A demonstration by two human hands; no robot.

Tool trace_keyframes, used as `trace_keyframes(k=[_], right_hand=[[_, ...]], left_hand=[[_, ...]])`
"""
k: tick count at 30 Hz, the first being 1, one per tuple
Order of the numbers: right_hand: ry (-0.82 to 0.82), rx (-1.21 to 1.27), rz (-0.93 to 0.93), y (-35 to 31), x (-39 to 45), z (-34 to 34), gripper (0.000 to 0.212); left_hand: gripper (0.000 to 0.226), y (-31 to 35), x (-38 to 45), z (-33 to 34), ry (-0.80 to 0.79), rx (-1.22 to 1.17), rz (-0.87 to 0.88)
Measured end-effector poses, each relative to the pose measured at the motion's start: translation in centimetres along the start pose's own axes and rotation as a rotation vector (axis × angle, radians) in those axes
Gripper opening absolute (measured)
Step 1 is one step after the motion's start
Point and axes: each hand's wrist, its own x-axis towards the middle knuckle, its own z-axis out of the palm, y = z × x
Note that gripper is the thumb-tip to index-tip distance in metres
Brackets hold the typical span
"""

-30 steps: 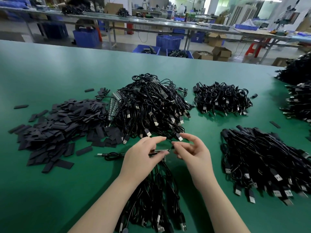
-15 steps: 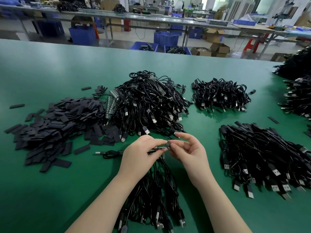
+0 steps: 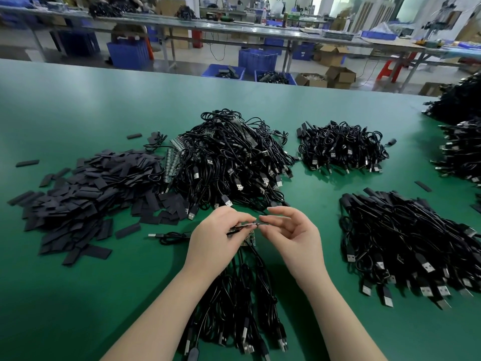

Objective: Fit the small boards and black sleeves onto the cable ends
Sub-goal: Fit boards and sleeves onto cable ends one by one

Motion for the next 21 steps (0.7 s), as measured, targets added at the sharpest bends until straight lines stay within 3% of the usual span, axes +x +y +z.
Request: trace_keyframes(k=[12,17,21], right_hand=[[0.024,-0.097,-0.055,-0.12,-0.15,0.02,0.030],[0.119,-0.062,-0.065,-0.12,0.03,-0.28,0.037],[0.230,-0.372,-0.152,-0.25,0.01,-0.75,0.051]], left_hand=[[0.016,0.23,-0.23,-0.02,-0.059,0.029,-0.008],[0.026,0.33,-0.20,-0.09,-0.043,0.003,-0.066],[0.018,0.71,-0.22,-0.25,-0.032,0.007,-0.043]])
